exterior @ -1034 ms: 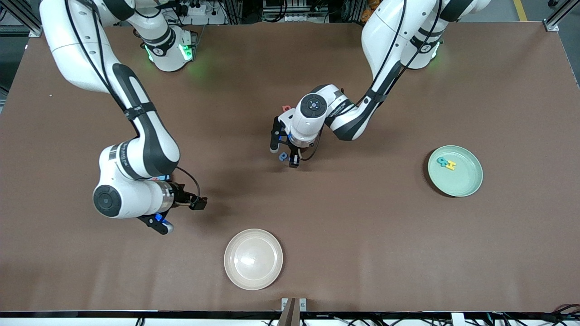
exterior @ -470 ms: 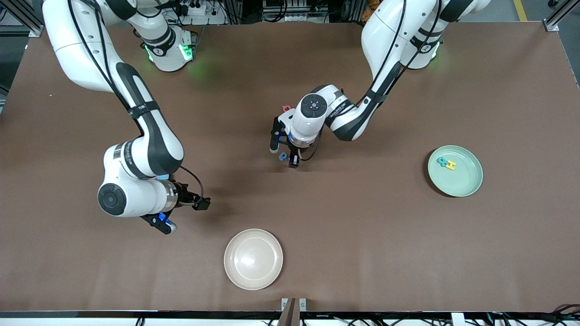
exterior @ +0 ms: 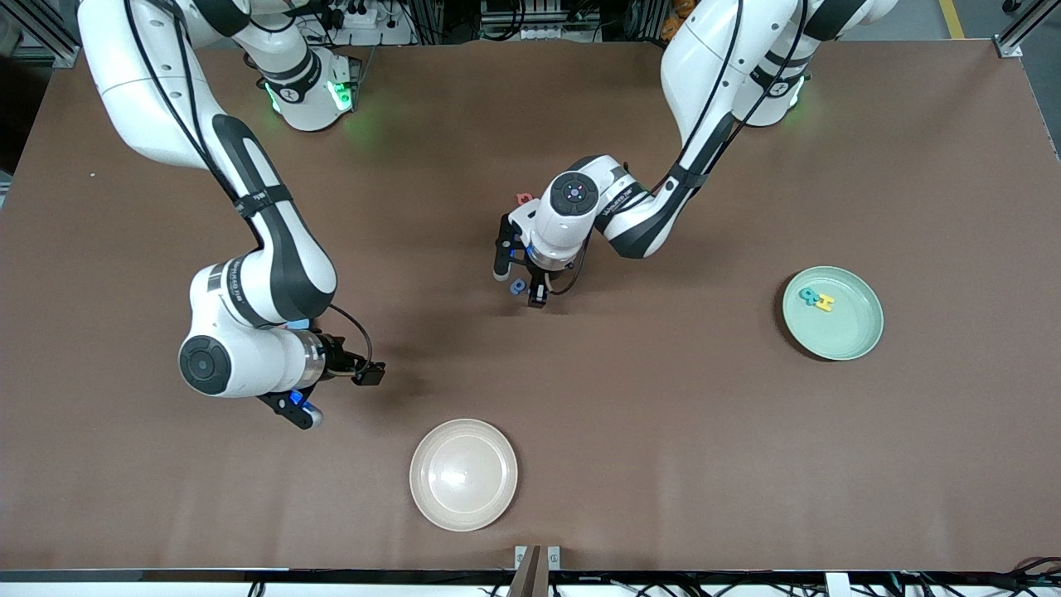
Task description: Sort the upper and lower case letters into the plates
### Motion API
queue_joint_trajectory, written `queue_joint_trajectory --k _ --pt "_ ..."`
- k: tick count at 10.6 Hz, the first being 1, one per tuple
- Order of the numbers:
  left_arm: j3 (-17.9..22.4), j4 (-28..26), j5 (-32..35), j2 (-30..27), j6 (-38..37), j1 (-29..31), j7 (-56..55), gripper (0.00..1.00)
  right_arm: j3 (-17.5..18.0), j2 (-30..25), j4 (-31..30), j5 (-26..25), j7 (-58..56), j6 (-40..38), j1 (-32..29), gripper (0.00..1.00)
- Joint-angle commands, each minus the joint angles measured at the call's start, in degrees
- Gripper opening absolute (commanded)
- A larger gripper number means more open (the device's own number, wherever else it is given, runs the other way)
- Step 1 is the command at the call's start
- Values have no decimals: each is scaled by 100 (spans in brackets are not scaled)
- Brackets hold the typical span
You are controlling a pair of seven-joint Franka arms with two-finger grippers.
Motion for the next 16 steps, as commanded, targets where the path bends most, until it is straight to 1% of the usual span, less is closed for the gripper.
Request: queue_joint_trajectory --k 1,5,9,12,13,16 --pt "59 98 91 68 81 -62 78 62 3 -76 -91 92 78 55 12 100" --pt "50 -51 65 -107 55 -35 -413 61 -6 -85 -91 92 69 38 3 100" --pt "-73 -613 74 -511 28 -9 -695 61 -6 -85 -91 84 69 29 3 100" --pt "-222 -869 65 -784 -68 9 -1432 61 -6 -76 -91 75 69 38 12 100" --pt "-222 -887 65 -802 -138 9 -1513 61 -6 -76 -100 75 69 38 12 100" --pt "-231 -1115 65 -855 -157 18 -2241 61 -6 -76 -100 31 78 38 20 100"
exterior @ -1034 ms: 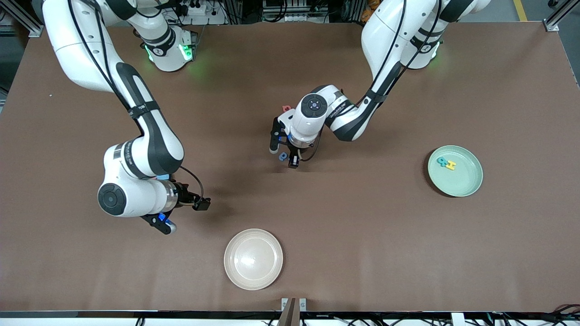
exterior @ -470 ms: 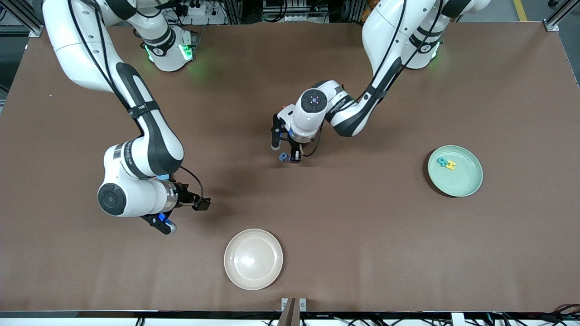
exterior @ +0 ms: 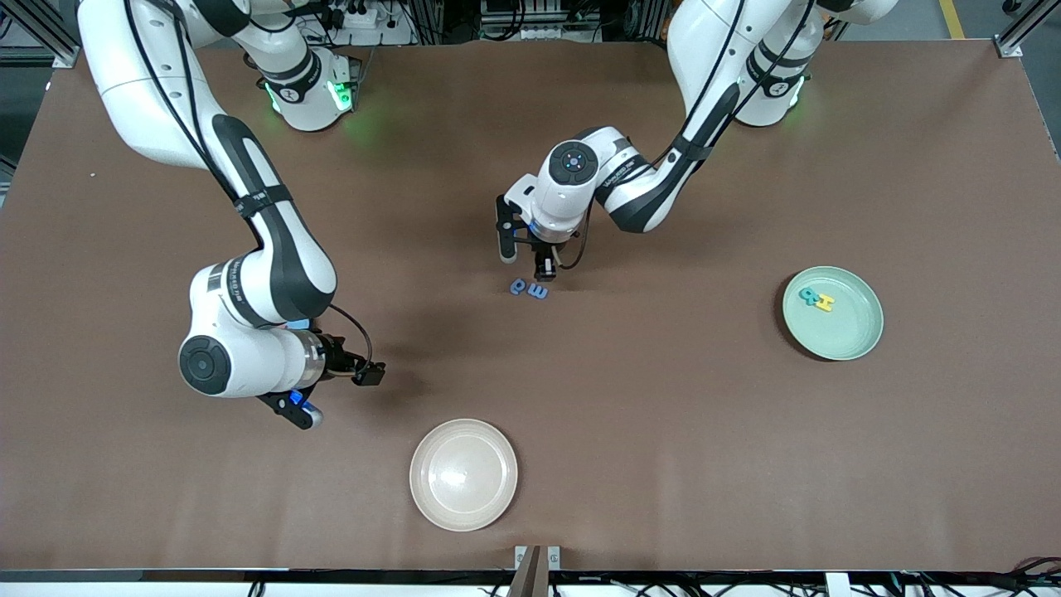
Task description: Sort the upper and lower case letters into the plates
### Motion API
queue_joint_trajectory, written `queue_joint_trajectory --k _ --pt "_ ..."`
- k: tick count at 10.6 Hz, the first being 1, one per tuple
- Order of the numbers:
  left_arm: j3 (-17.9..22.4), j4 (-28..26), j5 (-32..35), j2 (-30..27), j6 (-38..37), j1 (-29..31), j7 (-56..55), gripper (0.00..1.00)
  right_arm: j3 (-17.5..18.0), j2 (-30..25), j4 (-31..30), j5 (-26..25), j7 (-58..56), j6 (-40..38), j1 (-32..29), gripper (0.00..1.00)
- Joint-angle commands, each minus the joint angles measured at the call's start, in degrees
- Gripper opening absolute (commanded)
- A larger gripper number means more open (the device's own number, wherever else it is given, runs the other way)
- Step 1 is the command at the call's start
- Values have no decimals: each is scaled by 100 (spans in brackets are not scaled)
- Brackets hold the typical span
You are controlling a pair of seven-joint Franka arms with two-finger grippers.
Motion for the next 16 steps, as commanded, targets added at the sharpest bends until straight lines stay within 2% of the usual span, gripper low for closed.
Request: queue_joint_trajectory --k 1,5,10,14,16 --pt "-21 -242 65 -173 -33 -1 -588 61 -5 -67 -100 24 68 34 29 100" --pt "-196 -329 100 -147 -33 -36 -1380 60 -13 -50 -100 -3 77 43 81 100" --pt "-179 -409 135 -94 -33 -150 -1688 60 -5 -41 -144 41 357 262 292 100" --pt "-179 -383 731 3 -33 -159 -2005 60 13 -50 -143 59 938 315 767 100" --pt "-179 -383 794 29 -33 -159 -2014 60 13 -23 -152 59 1174 489 907 100"
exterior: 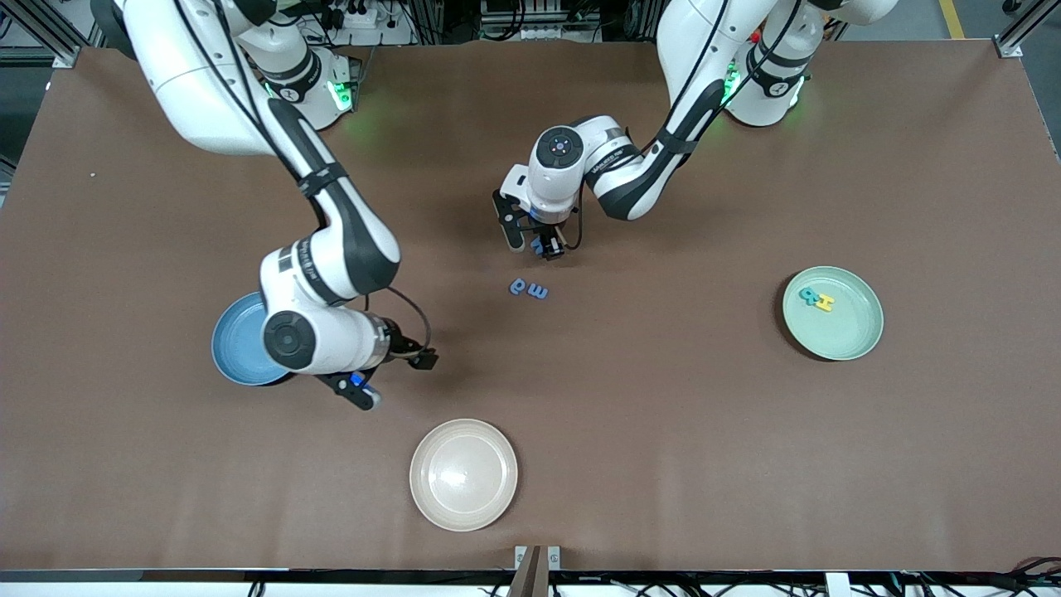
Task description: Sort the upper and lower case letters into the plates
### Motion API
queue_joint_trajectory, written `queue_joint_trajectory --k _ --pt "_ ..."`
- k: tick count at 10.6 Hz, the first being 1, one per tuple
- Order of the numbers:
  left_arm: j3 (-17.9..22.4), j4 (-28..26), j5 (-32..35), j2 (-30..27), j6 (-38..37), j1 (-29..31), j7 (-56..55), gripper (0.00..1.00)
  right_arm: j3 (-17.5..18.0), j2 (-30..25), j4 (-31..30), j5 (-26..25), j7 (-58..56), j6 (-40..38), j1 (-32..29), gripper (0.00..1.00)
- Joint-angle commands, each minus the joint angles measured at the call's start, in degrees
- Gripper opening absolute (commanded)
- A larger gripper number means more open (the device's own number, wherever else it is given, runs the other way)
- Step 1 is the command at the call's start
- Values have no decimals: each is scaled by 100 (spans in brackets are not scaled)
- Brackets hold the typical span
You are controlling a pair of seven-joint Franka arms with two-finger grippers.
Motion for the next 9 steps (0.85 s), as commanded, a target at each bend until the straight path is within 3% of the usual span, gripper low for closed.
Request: queue_joint_trajectory --k 1,7,9 --pt "16 18 204 5 -32 -27 -186 60 -11 -19 -84 45 278 177 56 100" --pt "16 80 213 119 -32 -115 -177 59 -19 78 -172 28 507 405 442 100" --pt "16 159 274 172 -32 -124 -160 50 -20 78 -189 19 655 388 714 100"
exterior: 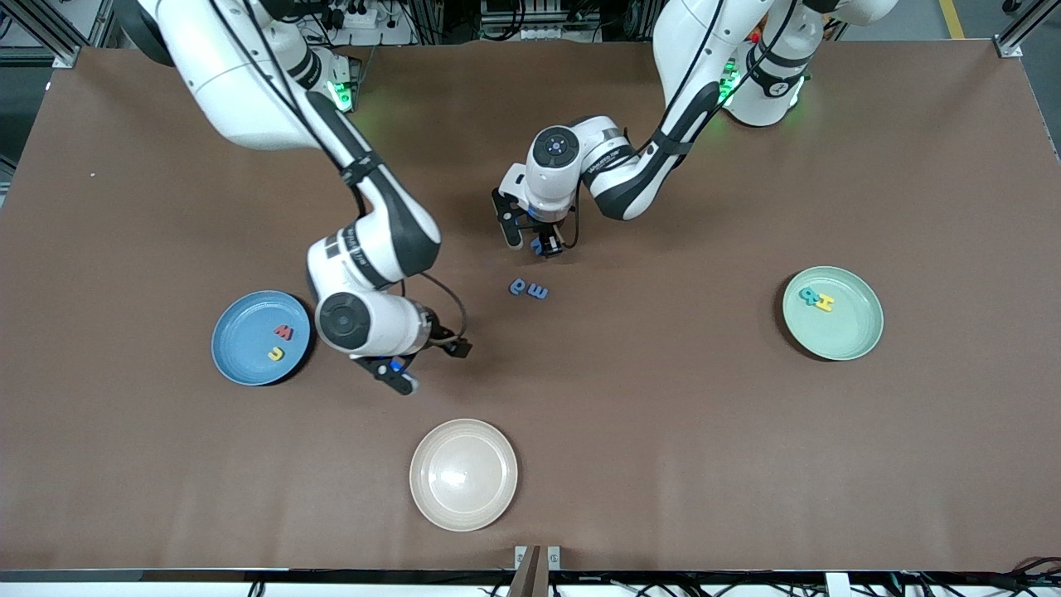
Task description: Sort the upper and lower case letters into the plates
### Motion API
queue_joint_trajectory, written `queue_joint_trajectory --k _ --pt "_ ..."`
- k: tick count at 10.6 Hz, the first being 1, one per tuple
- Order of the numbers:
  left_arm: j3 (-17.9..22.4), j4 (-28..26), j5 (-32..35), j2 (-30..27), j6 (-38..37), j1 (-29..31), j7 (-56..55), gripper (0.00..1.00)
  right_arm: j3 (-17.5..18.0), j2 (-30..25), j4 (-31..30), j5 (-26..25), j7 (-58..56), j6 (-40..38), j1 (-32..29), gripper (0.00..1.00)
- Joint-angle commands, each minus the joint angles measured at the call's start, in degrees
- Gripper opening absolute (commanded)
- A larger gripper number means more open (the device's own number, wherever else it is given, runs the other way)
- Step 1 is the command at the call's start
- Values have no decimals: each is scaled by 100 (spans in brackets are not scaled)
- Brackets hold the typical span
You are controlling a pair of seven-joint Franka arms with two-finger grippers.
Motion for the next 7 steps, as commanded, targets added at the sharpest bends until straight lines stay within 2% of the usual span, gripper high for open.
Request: queue_joint_trajectory --k 1,2,3,4,5,7 --pt "26 169 361 113 -34 -38 -160 43 -24 -36 -252 -8 256 106 283 100" --pt "44 169 396 104 -34 -38 -151 32 -24 -44 -411 -8 265 272 362 100" --pt "61 169 406 78 -34 -21 -125 9 -24 -44 -447 -8 309 404 415 100" --pt "70 125 432 -27 -34 40 -124 0 -24 -36 -456 -17 388 510 468 100" --pt "175 12 441 -315 -69 206 -116 0 -24 -27 -456 -17 441 598 495 100" --pt "149 -147 441 -991 -742 924 -72 0 -24 -18 -465 -17 590 607 608 100"
